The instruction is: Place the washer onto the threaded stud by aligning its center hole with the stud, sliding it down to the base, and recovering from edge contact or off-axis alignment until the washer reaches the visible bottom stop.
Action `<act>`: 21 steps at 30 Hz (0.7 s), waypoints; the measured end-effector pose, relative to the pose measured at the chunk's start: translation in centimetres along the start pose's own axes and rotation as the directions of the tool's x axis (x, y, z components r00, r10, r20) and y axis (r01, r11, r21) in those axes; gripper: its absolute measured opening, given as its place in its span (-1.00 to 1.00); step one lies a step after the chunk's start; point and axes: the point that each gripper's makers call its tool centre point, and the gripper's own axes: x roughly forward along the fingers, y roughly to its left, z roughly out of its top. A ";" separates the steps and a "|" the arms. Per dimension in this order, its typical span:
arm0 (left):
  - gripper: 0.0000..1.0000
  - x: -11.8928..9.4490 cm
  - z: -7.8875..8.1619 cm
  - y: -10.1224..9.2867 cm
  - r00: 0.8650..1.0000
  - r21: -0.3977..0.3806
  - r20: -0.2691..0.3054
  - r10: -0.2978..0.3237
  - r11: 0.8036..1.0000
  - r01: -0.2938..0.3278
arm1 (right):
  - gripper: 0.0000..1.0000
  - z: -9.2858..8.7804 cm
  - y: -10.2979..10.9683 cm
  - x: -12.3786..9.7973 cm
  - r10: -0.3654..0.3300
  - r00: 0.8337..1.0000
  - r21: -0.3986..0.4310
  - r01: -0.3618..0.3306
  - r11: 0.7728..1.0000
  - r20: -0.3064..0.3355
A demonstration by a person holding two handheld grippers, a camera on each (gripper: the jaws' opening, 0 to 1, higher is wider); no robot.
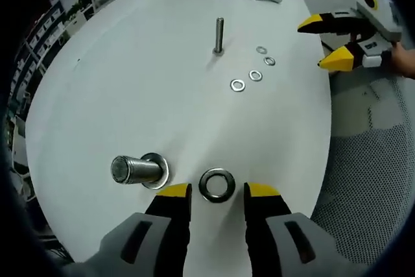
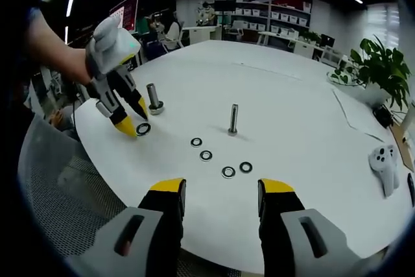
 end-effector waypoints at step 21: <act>-0.59 0.1 -0.4 0.2 0.999 0.067 -0.030 0.020 0.998 -0.018 | -0.06 -0.1 -0.1 0.1 0.006 1.000 0.000 -0.006 1.000 -0.001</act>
